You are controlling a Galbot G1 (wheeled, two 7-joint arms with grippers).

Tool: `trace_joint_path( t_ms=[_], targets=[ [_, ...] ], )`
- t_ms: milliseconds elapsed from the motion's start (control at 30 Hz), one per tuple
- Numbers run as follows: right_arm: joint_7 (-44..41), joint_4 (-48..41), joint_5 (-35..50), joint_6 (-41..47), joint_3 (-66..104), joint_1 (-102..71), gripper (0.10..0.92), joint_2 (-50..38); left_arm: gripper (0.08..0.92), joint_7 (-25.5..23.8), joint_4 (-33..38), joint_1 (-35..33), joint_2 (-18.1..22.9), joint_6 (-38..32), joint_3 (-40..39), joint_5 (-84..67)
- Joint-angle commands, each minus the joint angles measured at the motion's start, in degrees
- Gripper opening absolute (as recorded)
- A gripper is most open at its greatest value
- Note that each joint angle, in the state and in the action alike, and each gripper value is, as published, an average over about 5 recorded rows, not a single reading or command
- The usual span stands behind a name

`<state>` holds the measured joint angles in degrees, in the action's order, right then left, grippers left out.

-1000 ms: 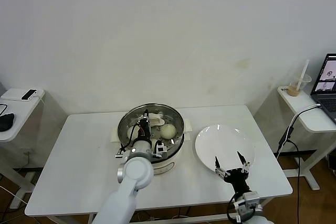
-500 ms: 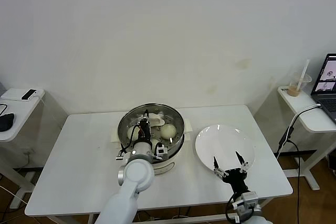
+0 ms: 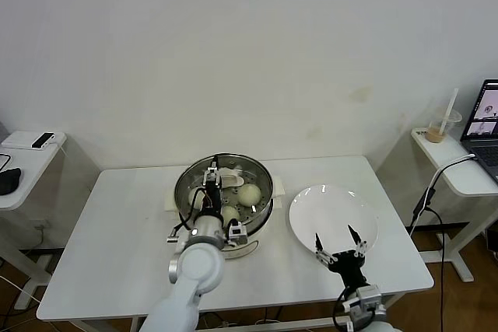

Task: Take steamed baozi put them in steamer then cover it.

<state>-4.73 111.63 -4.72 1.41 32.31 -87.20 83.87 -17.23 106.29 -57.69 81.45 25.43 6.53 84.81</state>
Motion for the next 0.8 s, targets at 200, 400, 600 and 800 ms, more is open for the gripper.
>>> trace_joint_path(
  t_ms=[200, 400, 600, 800],
  targets=[
    [0.02, 0.12, 0.24, -0.3, 0.33, -0.76, 0.823, -0.36, 0.802, 3.96, 12.23, -9.58, -4.26, -1.95, 0.89, -6.91],
    [0.04, -0.1, 1.23, -0.94, 0.52, -1.25, 0.823, -1.15, 0.822, 10.06, 20.84, -16.7, -7.49, -5.01, 5.26, -18.11],
    [-1.51, -0.17, 3.09, -3.45, 0.98, -2.54, 0.823, -2.92, 0.823, 21.65, 23.19, -28.51, -4.55, -14.24, 17.5, -37.96],
    [-2.73, -0.87, 2.35, -5.45, 0.45, -3.02, 0.823, -2.95, 0.823, 31.67, 17.15, -34.6, -2.56, -29.63, 30.06, -79.79]
  ],
)
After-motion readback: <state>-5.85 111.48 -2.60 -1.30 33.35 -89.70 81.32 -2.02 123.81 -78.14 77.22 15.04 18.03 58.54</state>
